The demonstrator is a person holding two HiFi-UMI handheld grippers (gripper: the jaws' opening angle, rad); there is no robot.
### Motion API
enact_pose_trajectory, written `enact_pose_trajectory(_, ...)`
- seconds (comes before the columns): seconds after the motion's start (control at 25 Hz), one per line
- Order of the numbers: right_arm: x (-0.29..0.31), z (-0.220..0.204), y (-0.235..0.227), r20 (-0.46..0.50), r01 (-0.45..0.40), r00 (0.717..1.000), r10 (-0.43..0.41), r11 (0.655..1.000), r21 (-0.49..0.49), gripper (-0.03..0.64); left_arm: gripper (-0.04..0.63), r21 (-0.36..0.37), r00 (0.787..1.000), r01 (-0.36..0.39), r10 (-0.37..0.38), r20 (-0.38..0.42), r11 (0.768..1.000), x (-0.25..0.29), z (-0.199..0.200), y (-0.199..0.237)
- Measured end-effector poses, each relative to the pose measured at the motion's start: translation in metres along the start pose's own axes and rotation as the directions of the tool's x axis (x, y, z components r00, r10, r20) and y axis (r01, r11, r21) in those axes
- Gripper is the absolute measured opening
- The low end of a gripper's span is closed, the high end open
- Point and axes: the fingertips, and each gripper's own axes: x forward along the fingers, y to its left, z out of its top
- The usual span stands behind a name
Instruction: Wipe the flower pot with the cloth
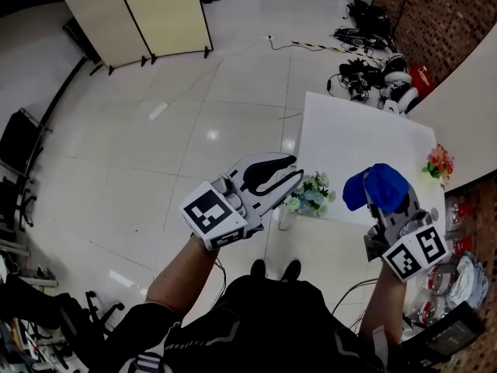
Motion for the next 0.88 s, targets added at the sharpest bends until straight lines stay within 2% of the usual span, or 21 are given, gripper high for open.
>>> enact_pose_trajectory(0.08,0.003,0.003,-0.01,0.003,-0.022,1.0,0.022,1.0,-0.007,0.089,0.092,0.0,1.0,0.007,-0.007,0.022,1.0,0.009,0.002,0.003)
enact_pose_trajectory(0.16,0.002,0.005,-0.022,0.01,-0.044,0.999,0.044,0.999,-0.012,0.089,0.142,0.006,0.999,0.035,-0.035,0.017,0.999,0.018,-0.002,0.004)
enact_pose_trajectory(0.28,0.0,0.004,-0.04,0.013,-0.066,0.998,0.066,0.998,-0.01,0.089,0.312,0.021,0.994,0.1,-0.099,-0.045,0.995,0.029,-0.022,0.004)
enact_pose_trajectory(0.32,0.0,0.002,-0.045,0.011,-0.075,0.997,0.075,0.997,-0.006,0.089,0.342,0.037,0.99,0.12,-0.117,-0.073,0.992,0.031,-0.031,0.003)
enact_pose_trajectory(0.4,-0.001,-0.003,-0.054,0.002,-0.097,0.995,0.097,0.995,-0.005,0.089,0.371,0.062,0.983,0.146,-0.137,-0.124,0.987,0.034,-0.05,0.002)
enact_pose_trajectory(0.48,0.001,-0.011,-0.063,-0.011,-0.106,0.994,0.106,0.994,-0.008,0.089,0.38,0.05,0.977,0.15,-0.14,-0.161,0.987,0.036,-0.069,0.007)
enact_pose_trajectory(0.56,0.006,-0.02,-0.068,-0.019,-0.092,0.996,0.092,0.996,0.013,0.089,0.382,0.035,0.97,0.154,-0.144,-0.195,0.988,0.032,-0.089,0.016)
enact_pose_trajectory(0.76,0.024,-0.033,-0.073,-0.043,-0.04,0.998,0.041,0.999,0.036,0.089,0.5,0.005,0.945,0.206,-0.198,-0.261,0.979,0.019,-0.142,0.039)
enact_pose_trajectory(0.88,0.029,-0.051,-0.072,-0.087,-0.009,0.996,0.012,1.0,0.028,0.089,0.512,0.023,0.918,0.271,-0.251,-0.308,0.962,0.007,-0.185,0.043)
